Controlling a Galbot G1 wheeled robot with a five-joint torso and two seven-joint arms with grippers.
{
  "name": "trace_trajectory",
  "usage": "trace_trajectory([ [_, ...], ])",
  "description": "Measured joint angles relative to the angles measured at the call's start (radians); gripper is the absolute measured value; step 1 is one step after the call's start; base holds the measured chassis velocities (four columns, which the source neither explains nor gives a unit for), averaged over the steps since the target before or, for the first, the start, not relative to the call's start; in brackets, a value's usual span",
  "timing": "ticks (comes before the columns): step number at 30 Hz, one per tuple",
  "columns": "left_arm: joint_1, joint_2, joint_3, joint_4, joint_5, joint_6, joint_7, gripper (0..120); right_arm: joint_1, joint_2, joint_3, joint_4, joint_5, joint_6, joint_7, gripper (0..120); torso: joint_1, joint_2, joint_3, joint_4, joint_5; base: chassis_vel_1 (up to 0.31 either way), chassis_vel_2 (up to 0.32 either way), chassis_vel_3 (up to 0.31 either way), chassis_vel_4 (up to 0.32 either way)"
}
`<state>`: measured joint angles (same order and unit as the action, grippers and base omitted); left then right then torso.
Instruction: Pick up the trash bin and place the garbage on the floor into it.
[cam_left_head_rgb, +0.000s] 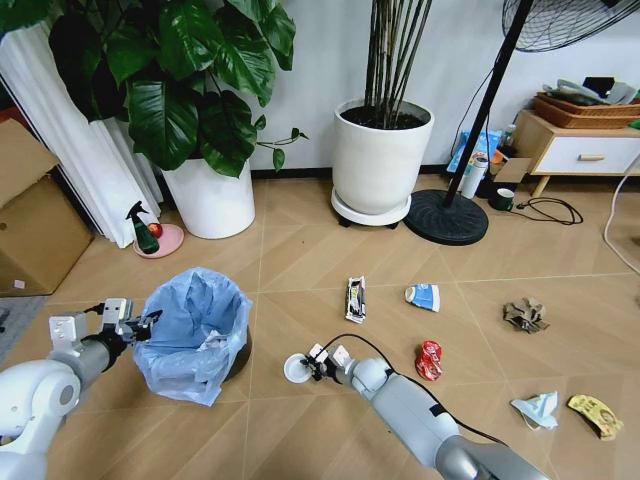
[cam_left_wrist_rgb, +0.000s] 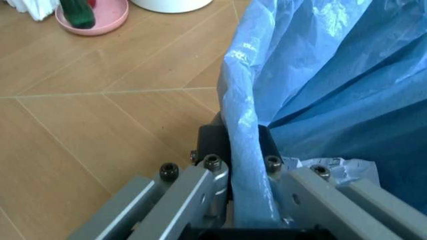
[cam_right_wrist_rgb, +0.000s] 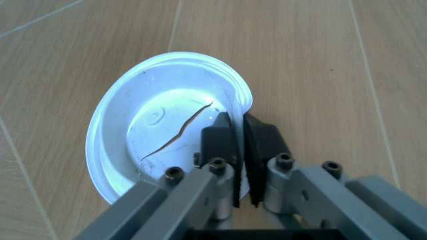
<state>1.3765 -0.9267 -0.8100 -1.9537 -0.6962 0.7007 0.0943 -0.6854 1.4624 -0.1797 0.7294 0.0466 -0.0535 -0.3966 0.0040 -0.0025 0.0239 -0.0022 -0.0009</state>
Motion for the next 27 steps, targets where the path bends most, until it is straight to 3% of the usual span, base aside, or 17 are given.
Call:
trace_trajectory([
  [13, -0.002, -0.003, 0.0, -0.003, 0.0, -0.001, 0.001, 0, -0.016, -0.022, 0.028, 0.056, 0.015, -0.025, 0.013, 0, 0.0, 0.0, 0.0, -0.0003, -0.0002, 0.0, 0.0, 0.0, 0.0],
  [27, 0.004, -0.011, 0.007, -0.003, 0.013, -0.003, 0.003, 0, -0.016, -0.077, 0.102, 0.283, 0.151, -0.089, 0.038, 0, 0.0, 0.0, 0.0, -0.0001, 0.0001, 0.0, 0.0, 0.0, 0.0],
])
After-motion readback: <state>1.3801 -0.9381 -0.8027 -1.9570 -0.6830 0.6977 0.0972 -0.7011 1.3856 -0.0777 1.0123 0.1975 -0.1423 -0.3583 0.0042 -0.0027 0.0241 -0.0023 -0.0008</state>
